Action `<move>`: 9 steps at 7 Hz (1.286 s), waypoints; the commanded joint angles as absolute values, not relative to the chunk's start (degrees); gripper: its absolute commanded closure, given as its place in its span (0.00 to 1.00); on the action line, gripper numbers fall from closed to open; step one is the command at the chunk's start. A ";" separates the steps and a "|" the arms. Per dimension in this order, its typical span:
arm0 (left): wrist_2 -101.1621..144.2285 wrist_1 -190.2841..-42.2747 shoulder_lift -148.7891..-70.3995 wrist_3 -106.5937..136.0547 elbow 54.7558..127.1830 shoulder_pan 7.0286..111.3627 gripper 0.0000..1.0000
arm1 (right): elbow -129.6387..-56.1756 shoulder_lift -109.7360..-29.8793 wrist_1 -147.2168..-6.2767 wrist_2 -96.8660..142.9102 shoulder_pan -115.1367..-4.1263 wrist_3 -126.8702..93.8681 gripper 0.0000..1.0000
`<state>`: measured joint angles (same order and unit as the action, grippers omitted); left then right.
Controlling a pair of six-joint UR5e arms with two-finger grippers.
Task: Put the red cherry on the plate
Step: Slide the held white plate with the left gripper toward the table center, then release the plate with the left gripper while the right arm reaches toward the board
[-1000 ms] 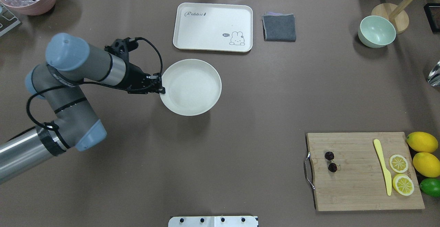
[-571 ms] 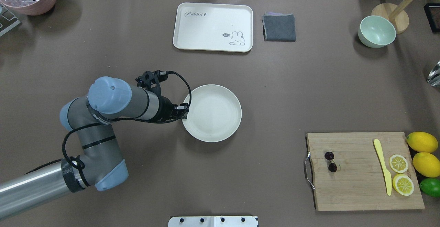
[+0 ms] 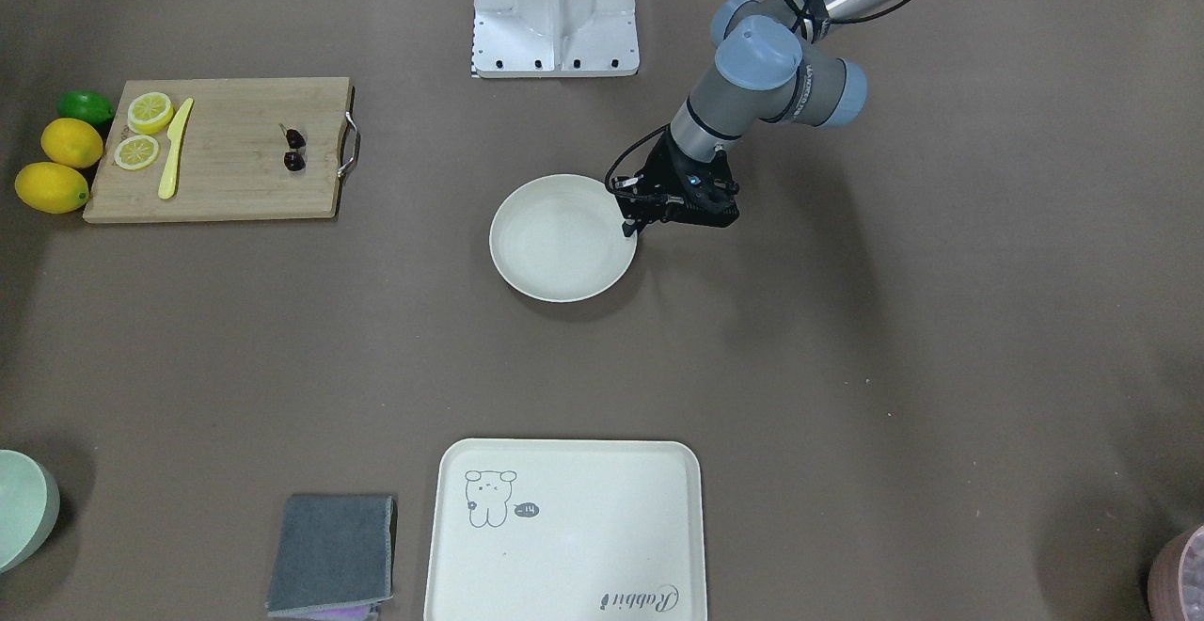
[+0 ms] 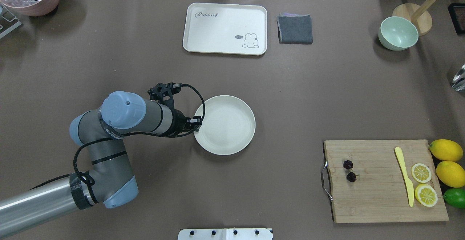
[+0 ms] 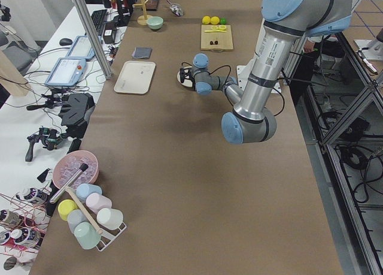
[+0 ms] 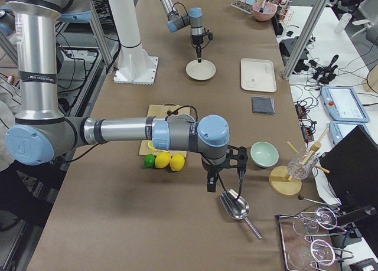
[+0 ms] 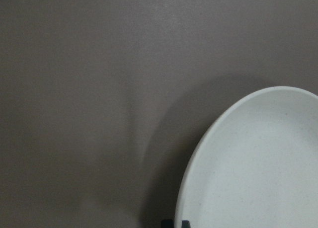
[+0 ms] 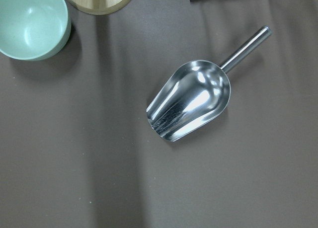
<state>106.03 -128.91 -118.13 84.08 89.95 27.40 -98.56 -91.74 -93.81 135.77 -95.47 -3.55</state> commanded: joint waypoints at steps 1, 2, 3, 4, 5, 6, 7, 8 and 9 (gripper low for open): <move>105.91 -128.94 -118.13 83.94 90.52 29.78 0.02 | -104.02 -91.23 -93.78 135.62 -90.39 -13.36 0.00; 106.17 -128.85 -117.60 83.67 91.48 32.58 0.02 | -109.63 -91.23 -93.78 135.62 -85.83 -22.23 0.00; 106.78 -127.11 -116.81 79.67 91.15 35.22 0.02 | -114.04 -91.23 -93.00 135.09 -79.34 -30.24 0.00; 106.96 -123.17 -116.63 74.23 92.53 37.16 0.02 | -115.30 -91.32 -86.64 134.30 -74.58 -40.41 0.00; 108.01 -121.74 -116.54 73.92 92.55 39.96 0.02 | -115.31 -92.54 -77.78 132.21 -69.05 -51.39 0.00; 110.19 -121.29 -116.46 70.87 92.29 41.21 0.02 | -115.31 -92.98 -73.26 130.01 -63.08 -55.07 0.00; 110.13 -121.38 -114.89 66.32 92.72 42.35 0.02 | -116.27 -92.99 -72.69 127.38 -57.62 -57.63 0.00; 109.87 -121.38 -111.57 59.83 95.16 43.23 0.02 | -118.28 -92.90 -72.51 121.52 -50.17 -61.92 0.00; 110.21 -121.38 -109.36 58.46 96.75 45.07 0.02 | -119.34 -92.81 -72.51 116.94 -43.22 -63.53 0.00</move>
